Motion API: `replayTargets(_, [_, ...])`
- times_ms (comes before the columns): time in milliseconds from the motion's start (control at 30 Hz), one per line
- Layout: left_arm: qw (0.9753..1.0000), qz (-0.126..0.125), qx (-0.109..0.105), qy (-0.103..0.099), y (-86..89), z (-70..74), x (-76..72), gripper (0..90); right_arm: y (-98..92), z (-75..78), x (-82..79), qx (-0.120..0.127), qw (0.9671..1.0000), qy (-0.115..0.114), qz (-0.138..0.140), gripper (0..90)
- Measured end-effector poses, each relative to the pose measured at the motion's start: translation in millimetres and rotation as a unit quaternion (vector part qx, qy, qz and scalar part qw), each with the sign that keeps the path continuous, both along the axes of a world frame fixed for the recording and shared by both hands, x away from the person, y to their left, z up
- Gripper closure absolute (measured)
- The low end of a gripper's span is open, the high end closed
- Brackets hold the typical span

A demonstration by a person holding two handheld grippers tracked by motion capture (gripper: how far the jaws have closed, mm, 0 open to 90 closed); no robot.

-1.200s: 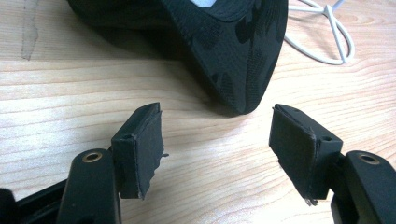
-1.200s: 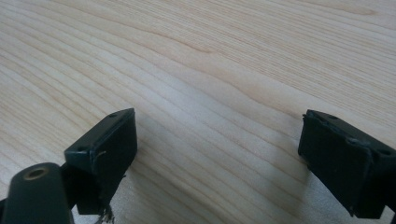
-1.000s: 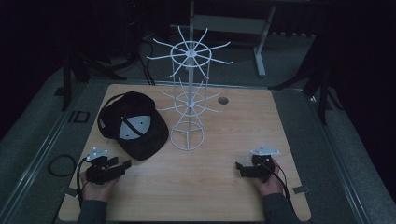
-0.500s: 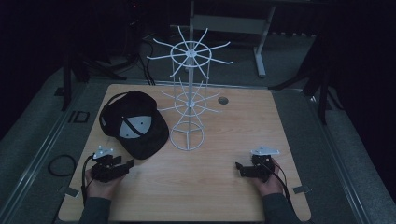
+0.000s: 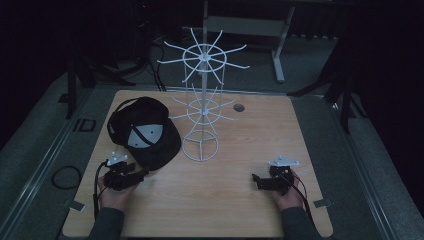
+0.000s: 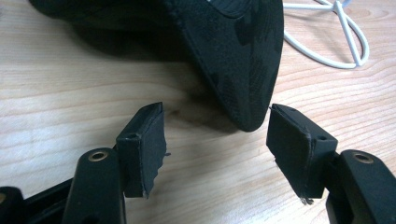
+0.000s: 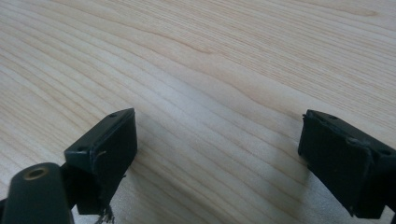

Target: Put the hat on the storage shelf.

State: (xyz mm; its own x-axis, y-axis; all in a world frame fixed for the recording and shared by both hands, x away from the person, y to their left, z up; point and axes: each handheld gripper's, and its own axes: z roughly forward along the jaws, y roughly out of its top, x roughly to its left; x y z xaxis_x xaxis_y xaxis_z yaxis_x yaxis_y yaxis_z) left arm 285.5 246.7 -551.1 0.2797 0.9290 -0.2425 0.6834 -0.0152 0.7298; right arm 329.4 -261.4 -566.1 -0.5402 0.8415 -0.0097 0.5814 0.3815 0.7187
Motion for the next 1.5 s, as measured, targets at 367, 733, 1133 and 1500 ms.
replayTargets(367, [1.0000,-0.005,0.001,0.004,-10.7,-0.8,11.6,39.2,-0.1,0.0,0.0,0.000,1.0000,0.000,0.000,11.5])
replayTargets(733, [0.9997,-0.007,-0.019,0.013,-15.2,-9.3,23.7,40.6,0.2,0.0,0.3,0.000,1.0000,0.000,0.000,11.5])
replayTargets(1133, [0.9996,-0.004,-0.026,0.007,-24.1,-12.0,36.5,41.3,0.2,0.0,0.3,0.000,1.0000,0.000,0.000,11.5])
replayTargets(1500, [0.9991,-0.004,-0.040,0.010,-25.8,-15.3,42.8,48.5,0.2,0.0,0.3,0.000,1.0000,0.000,0.000,11.5])
